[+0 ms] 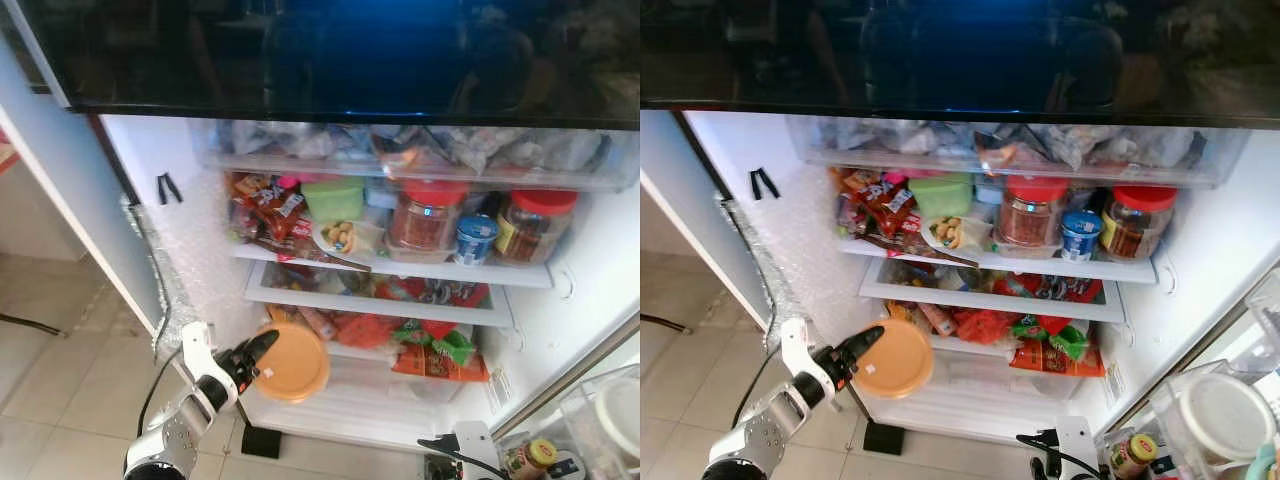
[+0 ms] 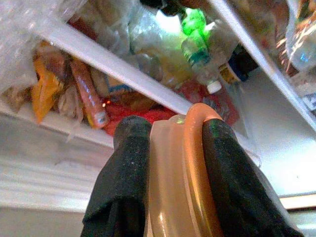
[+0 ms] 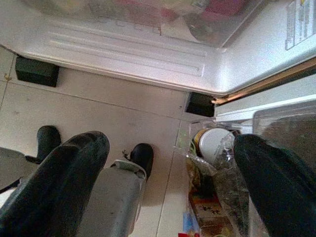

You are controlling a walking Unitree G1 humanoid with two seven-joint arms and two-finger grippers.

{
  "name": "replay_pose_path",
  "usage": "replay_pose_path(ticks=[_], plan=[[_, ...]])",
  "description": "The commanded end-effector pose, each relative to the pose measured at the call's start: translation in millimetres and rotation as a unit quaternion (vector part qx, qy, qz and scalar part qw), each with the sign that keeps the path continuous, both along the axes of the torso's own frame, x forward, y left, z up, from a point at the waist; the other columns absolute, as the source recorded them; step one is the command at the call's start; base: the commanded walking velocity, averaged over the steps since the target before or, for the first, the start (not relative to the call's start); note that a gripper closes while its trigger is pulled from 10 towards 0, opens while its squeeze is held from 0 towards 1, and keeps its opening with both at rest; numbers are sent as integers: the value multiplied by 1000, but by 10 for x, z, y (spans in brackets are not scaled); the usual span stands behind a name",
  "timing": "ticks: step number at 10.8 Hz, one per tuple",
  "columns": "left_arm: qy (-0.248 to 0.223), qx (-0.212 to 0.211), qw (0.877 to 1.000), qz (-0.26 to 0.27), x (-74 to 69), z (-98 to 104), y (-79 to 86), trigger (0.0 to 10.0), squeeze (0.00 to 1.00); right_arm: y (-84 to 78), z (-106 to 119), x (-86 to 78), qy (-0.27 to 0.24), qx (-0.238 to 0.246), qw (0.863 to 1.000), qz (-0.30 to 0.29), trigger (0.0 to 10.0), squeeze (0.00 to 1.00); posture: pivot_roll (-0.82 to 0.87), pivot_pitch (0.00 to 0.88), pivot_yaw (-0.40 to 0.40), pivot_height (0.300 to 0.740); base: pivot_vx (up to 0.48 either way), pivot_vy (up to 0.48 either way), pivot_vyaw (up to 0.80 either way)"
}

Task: Restocking fridge

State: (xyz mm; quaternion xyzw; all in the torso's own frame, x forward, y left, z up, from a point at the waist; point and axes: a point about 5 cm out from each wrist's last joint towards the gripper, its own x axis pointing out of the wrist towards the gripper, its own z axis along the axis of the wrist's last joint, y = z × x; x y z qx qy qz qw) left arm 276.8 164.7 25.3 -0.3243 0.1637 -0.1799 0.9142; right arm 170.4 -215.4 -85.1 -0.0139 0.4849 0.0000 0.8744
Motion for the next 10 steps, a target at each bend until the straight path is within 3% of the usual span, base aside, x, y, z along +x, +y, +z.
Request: replay_pose_path(ticks=[1,8,10], plan=[[-4,-2,1000,8,11,33,24,10000,0,-2,-10,-27,-6,3,1000,-22,10000,0,-85,58,51,740,0,0,0],[-24,8,1000,-7,89,152,-56,10000,0,27,-16,-65,-35,15,999,-36,10000,0,-98,59,56,625,0,0,0],[-38,8,999,-7,136,221,-84,10000,0,33,-21,-72,-32,14,999,-30,10000,0,-105,50,62,625,0,0,0]])
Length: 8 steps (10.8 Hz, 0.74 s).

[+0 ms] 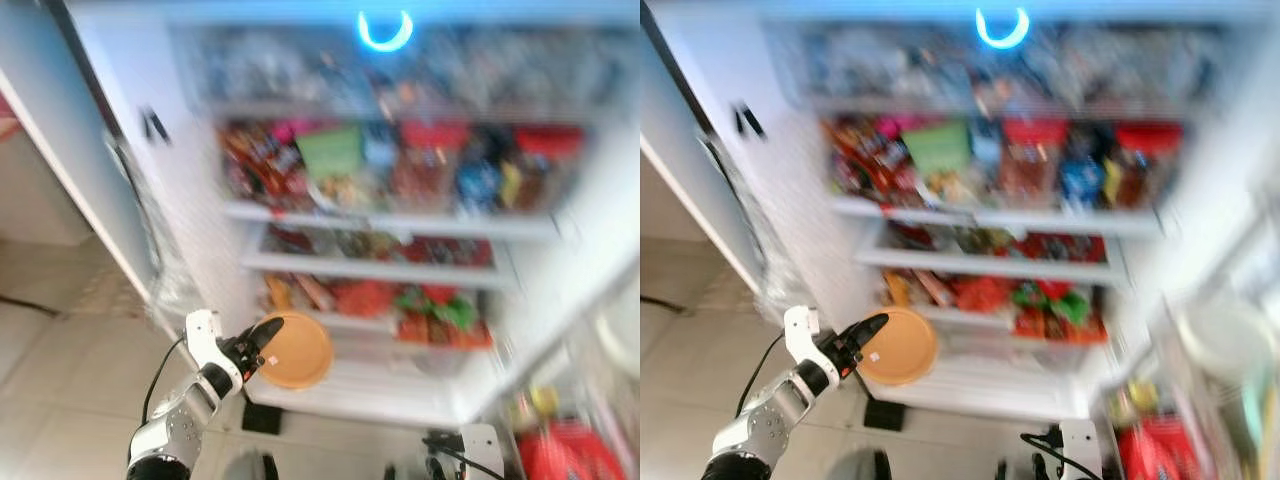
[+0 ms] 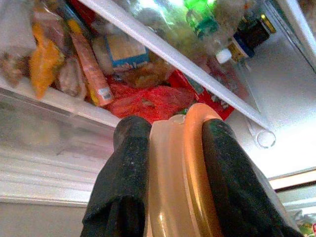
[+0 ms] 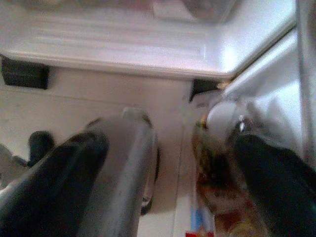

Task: Restocking fridge

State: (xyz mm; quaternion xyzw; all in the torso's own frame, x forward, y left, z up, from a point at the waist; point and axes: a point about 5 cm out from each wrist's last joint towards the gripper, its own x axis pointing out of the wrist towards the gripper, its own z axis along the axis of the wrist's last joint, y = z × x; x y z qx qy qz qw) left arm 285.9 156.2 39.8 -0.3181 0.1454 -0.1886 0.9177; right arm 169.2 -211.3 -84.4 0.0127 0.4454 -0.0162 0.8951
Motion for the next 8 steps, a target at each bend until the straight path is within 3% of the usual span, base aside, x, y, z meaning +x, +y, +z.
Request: replay_pose_path(ticks=[1,8], plan=[[-27,3,1000,4,89,139,-3,10000,0,-8,-30,-66,12,0,1000,-6,10000,0,-106,46,64,625,0,0,0],[-57,-20,998,-9,171,321,-125,10000,0,-17,-28,-70,10,4,1000,-5,10000,0,-91,54,54,625,0,0,0]])
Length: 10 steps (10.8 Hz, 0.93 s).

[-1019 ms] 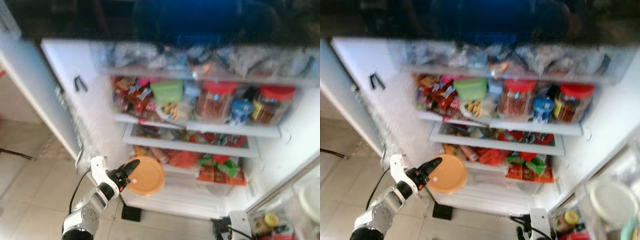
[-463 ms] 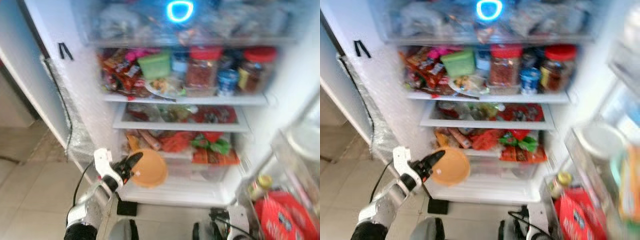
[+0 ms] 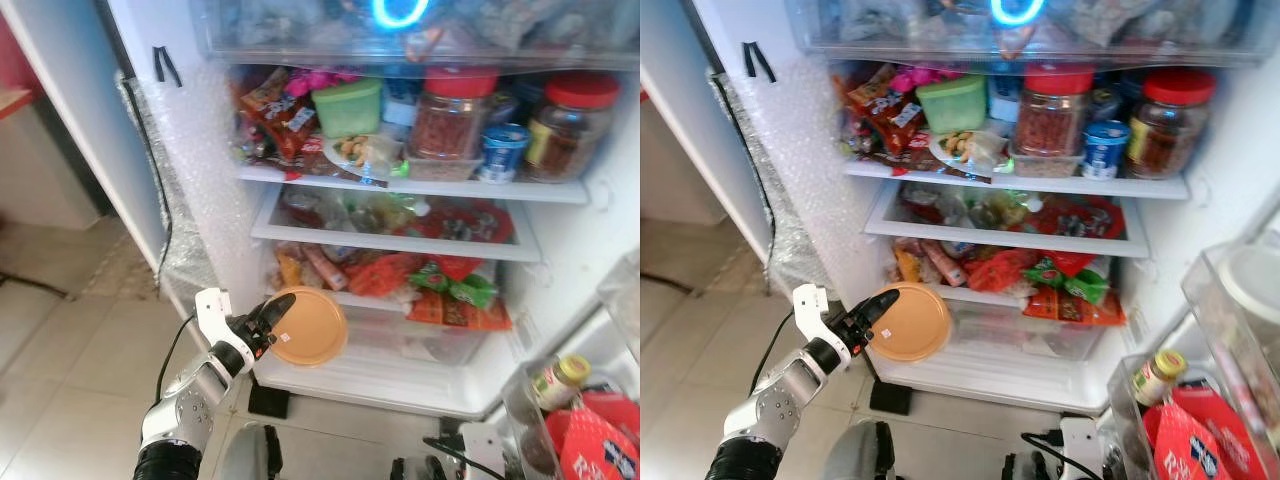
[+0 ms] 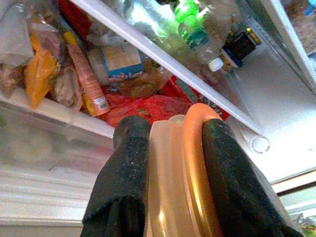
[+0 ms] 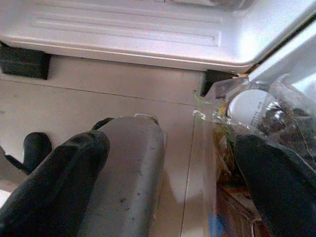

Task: Restocking fridge

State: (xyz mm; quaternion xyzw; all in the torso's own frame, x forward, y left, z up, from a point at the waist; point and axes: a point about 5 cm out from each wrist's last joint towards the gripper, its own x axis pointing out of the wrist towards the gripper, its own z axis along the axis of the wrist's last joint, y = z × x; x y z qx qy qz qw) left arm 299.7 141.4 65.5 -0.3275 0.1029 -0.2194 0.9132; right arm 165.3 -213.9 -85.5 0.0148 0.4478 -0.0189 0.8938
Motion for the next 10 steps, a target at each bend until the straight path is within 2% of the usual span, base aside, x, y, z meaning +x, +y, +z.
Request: replay_pose_path(ticks=[1,3,10], plan=[[-12,3,1000,3,40,73,23,10000,0,11,-14,-22,7,4,1000,-2,10000,0,-93,55,56,625,0,0,0],[-19,2,1000,3,52,109,14,10000,0,13,-9,-10,5,5,1000,-3,10000,0,-93,56,57,625,129,0,0],[-24,1,1000,-4,65,138,7,10000,0,12,-9,-11,3,9,1000,-8,10000,0,-88,61,57,625,303,0,0]])
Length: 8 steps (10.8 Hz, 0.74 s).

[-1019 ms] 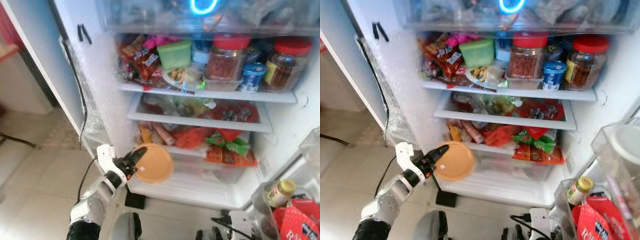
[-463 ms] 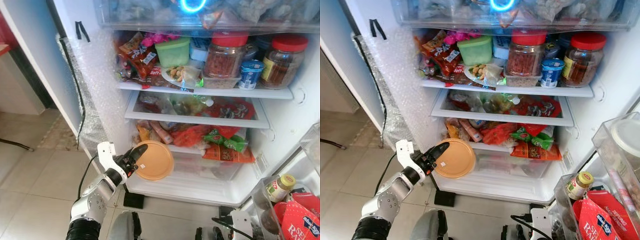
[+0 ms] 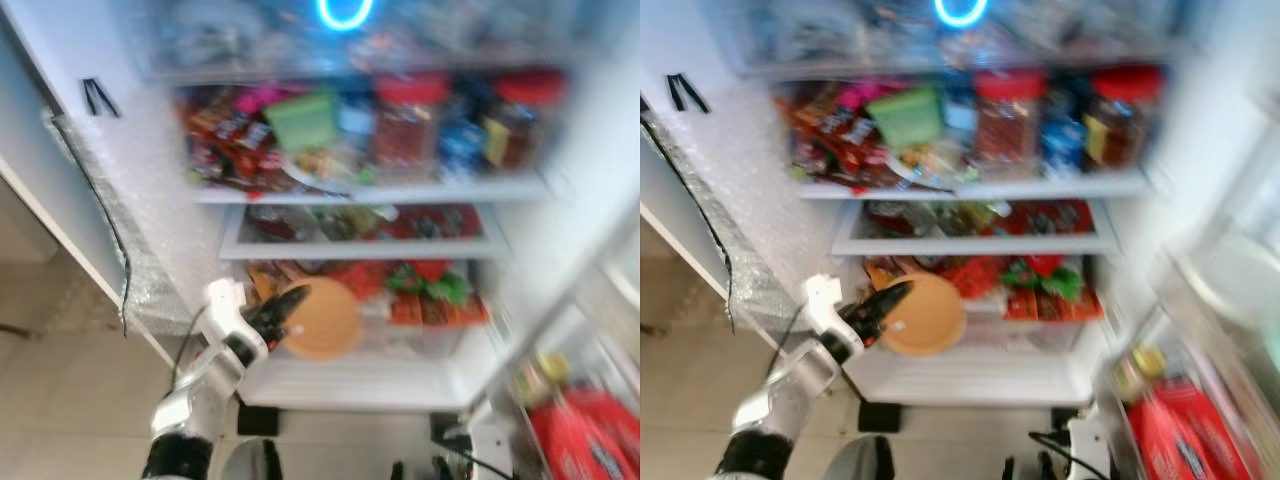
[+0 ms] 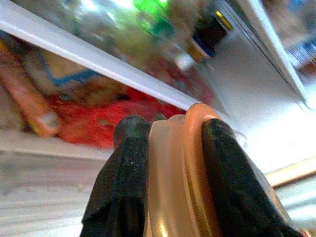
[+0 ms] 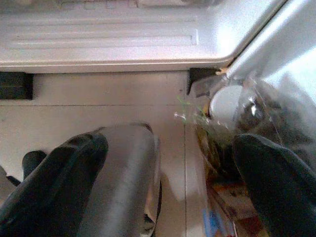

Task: Restocking fridge

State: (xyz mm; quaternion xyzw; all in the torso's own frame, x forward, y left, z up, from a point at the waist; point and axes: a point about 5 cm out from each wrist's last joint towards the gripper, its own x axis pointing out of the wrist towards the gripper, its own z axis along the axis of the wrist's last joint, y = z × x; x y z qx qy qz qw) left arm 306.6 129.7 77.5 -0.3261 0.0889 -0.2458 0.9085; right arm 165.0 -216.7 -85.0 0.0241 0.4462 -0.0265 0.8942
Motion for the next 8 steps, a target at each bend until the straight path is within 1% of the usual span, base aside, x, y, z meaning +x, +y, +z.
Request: replay_pose_path(ticks=[1,6,7,8], plan=[[-4,6,1000,16,1,23,121,10000,0,41,-13,-9,3,7,1000,-1,10000,0,-89,61,58,625,322,0,0],[-11,4,1000,15,53,68,100,10000,0,42,-9,0,2,7,1000,3,10000,0,-90,60,58,625,322,0,0],[-16,-5,1000,8,64,89,77,10000,0,41,-8,2,2,7,1000,4,10000,0,-90,60,56,625,319,0,0],[-25,-9,1000,9,82,122,60,10000,0,41,-6,5,1,8,1000,6,10000,0,-91,59,55,625,0,0,0]])
